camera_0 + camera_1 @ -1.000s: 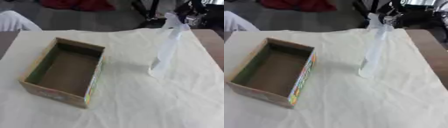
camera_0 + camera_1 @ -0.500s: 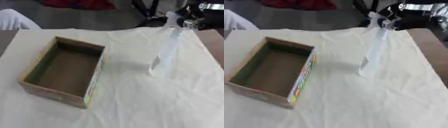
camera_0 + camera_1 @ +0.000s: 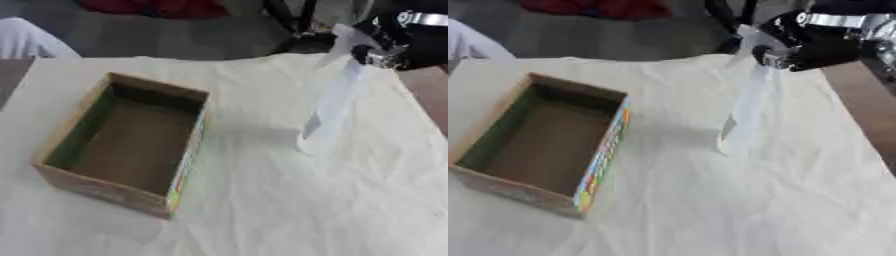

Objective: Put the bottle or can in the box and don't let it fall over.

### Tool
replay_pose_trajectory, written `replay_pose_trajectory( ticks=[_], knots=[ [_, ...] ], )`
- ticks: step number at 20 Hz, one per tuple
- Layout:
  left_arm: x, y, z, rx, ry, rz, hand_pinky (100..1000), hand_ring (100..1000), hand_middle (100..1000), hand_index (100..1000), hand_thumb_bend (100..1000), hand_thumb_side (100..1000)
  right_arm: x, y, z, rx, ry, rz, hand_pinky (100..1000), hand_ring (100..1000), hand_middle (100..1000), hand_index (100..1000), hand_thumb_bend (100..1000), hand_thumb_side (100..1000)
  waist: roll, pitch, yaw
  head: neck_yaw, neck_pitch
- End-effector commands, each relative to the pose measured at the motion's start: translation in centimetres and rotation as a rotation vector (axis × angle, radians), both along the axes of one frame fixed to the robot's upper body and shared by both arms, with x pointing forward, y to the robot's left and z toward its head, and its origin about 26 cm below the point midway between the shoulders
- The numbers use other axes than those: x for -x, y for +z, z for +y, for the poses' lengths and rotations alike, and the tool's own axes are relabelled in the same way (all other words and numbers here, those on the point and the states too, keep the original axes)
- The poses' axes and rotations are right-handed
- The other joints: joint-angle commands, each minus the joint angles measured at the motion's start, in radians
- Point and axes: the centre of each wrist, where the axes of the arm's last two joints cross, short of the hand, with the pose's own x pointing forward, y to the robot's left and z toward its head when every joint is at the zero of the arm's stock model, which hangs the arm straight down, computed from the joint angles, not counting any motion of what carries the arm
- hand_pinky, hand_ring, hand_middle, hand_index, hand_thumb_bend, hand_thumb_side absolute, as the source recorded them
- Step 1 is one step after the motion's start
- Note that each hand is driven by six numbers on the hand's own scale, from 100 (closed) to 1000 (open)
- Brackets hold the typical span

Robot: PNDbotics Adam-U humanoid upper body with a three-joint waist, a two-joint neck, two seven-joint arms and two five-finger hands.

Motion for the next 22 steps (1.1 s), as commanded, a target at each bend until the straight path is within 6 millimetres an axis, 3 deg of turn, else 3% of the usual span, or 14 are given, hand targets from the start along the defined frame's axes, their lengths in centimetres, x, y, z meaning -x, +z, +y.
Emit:
replay_pose_trajectory(
  ticks=[1,22],
  knots=[
    [0.13,1.0,-0.02,-0.026,-0.006,-0.031,845,590,678,720,100,774,0.7,1.55,-0.16,0.017,-0.027,-0.062,770,801,817,889,145,607,0.001,-0.012,0.001,-0.004,-0.011],
    [0.04,1.14,-0.12,-0.035,-0.016,-0.034,846,589,678,720,100,775,0.3,1.65,0.41,-0.035,-0.026,-0.087,758,802,818,893,145,604,-0.007,-0.004,0.015,-0.012,-0.016]
  ],
)
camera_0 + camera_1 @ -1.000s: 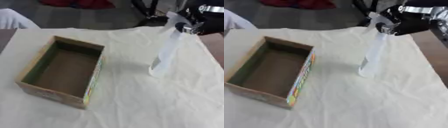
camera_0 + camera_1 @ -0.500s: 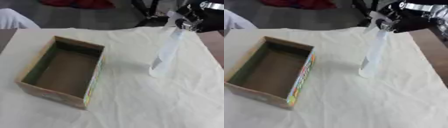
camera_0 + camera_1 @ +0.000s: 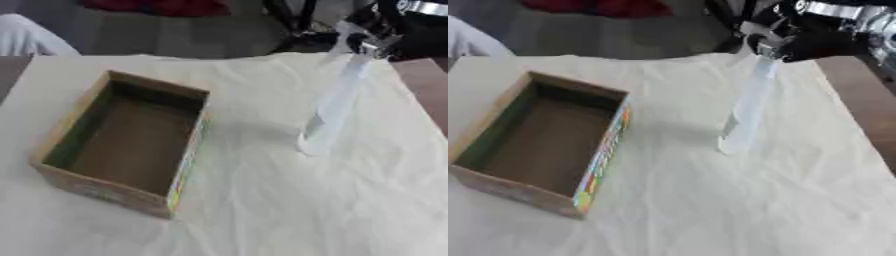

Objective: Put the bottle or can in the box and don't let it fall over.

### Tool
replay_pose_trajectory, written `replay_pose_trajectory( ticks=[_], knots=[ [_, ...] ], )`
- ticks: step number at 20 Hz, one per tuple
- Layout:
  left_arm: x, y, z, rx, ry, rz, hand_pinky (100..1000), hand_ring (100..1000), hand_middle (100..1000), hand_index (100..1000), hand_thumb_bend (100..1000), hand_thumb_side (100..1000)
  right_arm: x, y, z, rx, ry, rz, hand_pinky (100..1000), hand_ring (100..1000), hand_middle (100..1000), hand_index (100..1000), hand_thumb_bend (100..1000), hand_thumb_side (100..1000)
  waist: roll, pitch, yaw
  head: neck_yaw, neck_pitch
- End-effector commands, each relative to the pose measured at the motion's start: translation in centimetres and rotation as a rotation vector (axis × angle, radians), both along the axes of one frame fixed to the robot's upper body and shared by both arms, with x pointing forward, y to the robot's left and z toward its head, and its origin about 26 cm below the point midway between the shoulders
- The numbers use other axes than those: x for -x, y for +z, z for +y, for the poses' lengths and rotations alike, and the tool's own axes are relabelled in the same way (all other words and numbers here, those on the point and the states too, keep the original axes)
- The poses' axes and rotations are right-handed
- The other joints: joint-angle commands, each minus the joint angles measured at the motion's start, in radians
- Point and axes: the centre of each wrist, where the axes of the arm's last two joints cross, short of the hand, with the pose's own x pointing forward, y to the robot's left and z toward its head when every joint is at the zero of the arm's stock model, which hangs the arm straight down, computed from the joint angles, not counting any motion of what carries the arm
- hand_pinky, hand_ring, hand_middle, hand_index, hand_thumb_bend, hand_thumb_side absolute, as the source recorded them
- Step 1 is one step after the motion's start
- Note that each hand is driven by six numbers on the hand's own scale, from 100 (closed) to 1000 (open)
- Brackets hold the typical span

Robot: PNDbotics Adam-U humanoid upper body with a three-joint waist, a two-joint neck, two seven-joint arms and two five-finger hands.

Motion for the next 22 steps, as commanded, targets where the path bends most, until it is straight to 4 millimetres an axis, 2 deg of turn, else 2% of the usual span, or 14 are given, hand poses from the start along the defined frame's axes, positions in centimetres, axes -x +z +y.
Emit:
replay_pose_trajectory(
  ticks=[1,22],
  knots=[
    [0.15,0.94,-0.04,-0.03,-0.008,-0.031,847,589,678,720,100,775,0.4,1.18,-0.12,0.007,0.002,-0.023,758,802,819,894,144,605,-0.001,-0.013,0.002,-0.003,-0.013],
    [0.14,0.93,-0.07,-0.029,-0.008,-0.028,848,586,676,718,100,775,0.21,0.73,0.34,0.047,0.027,0.029,754,807,830,909,189,517,-0.002,-0.007,0.001,-0.009,-0.015]
  ],
)
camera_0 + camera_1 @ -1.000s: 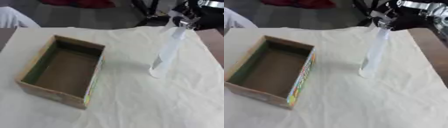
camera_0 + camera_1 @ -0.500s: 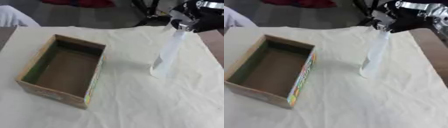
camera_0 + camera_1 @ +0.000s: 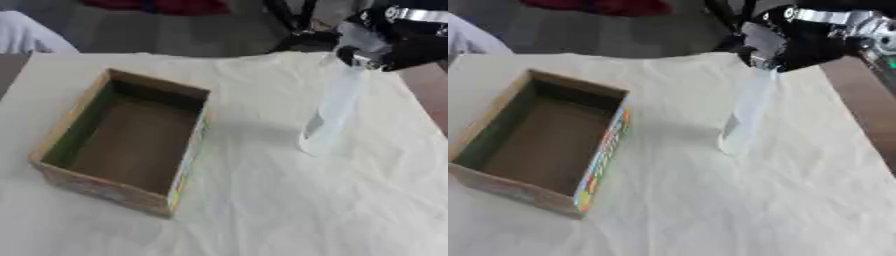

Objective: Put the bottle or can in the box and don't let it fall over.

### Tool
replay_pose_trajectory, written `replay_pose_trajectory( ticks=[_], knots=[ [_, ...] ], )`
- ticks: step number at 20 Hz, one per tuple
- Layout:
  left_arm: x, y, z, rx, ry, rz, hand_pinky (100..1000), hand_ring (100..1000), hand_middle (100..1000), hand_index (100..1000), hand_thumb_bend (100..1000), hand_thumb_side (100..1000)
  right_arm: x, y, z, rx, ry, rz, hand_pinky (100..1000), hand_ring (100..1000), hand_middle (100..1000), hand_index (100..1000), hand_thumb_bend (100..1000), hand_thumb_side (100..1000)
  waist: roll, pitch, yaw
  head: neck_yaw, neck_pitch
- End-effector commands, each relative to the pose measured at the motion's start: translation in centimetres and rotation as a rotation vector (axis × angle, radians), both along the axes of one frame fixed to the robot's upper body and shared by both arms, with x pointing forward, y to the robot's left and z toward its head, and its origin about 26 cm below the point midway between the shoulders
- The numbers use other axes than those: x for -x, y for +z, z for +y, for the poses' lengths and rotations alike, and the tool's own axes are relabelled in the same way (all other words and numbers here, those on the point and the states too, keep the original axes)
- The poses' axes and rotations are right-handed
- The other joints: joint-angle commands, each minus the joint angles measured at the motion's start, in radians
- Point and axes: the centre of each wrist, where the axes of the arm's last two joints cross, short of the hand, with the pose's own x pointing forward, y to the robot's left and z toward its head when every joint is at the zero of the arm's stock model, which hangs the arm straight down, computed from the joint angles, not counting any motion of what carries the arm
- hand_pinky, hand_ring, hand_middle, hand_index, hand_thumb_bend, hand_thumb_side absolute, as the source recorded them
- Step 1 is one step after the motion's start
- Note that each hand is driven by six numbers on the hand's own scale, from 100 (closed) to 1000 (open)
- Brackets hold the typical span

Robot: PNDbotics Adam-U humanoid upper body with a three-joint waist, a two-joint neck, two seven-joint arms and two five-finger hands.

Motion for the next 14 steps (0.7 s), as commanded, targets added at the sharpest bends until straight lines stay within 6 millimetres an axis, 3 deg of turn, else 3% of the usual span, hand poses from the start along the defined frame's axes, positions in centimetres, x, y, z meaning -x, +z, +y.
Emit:
replay_pose_trajectory(
  ticks=[1,14],
  knots=[
    [0.15,0.9,-0.06,-0.022,-0.006,-0.03,848,586,675,718,100,775,0.41,1.04,-0.09,0.023,-0.002,-0.023,752,806,830,909,192,509,0.003,-0.011,0.0,-0.003,-0.015],
    [0.14,0.89,-0.1,-0.02,-0.005,-0.03,849,585,674,718,100,778,0.15,0.72,-0.09,0.045,-0.019,-0.009,708,787,826,903,220,410,0.002,-0.003,0.003,-0.01,-0.019]
  ],
)
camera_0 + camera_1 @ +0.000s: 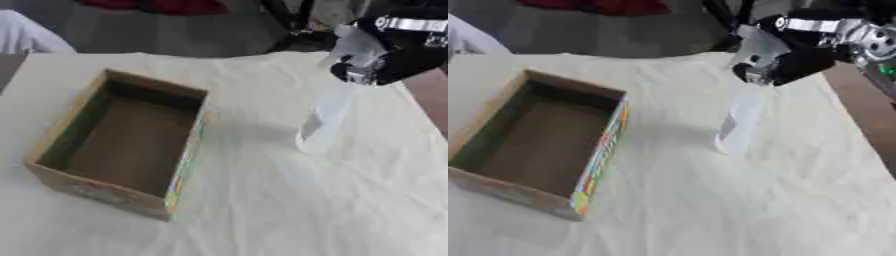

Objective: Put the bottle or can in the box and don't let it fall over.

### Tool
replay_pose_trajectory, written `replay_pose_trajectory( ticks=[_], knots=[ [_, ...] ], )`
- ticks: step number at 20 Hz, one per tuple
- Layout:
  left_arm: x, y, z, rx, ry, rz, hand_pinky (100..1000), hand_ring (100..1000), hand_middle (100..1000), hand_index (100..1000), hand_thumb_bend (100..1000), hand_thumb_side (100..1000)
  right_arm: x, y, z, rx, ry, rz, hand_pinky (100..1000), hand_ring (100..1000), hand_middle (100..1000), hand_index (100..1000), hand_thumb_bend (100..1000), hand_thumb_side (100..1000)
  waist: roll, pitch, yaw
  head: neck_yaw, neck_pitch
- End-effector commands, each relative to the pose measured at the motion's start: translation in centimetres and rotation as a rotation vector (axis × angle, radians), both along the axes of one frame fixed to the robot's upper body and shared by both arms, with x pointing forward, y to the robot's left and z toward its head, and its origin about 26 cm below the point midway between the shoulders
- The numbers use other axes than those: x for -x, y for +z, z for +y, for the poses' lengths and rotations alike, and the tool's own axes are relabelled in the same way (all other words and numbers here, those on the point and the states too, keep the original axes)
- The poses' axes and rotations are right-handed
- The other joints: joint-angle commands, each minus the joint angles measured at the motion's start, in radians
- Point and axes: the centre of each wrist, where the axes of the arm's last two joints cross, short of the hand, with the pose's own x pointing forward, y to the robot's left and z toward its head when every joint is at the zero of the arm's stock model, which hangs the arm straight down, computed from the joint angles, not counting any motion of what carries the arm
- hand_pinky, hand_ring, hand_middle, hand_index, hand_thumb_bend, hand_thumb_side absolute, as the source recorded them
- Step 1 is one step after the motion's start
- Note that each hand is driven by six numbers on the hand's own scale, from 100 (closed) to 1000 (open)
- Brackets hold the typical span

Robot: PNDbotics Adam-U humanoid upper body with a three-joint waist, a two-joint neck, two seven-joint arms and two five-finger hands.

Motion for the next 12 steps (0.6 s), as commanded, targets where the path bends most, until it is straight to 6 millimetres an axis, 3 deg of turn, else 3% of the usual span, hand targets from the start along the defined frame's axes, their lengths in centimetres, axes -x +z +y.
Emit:
replay_pose_trajectory(
  ticks=[1,9,12],
  knots=[
    [0.14,0.88,-0.1,-0.018,-0.006,-0.03,849,585,674,718,100,778,0.28,1.07,-0.31,0.013,-0.022,-0.034,703,784,825,902,218,410,0.002,-0.012,0.002,-0.004,-0.011],
    [0.13,0.87,-0.14,-0.017,-0.007,-0.029,850,584,674,718,100,779,0.08,0.98,-0.14,-0.017,-0.029,-0.05,643,754,805,879,204,382,0.002,-0.01,0.004,-0.006,-0.015],
    [0.13,0.86,-0.15,-0.016,-0.007,-0.029,850,584,674,718,100,780,0.0,0.89,-0.12,-0.022,-0.034,-0.053,627,744,797,870,212,325,0.003,-0.009,0.005,-0.008,-0.016]
  ],
)
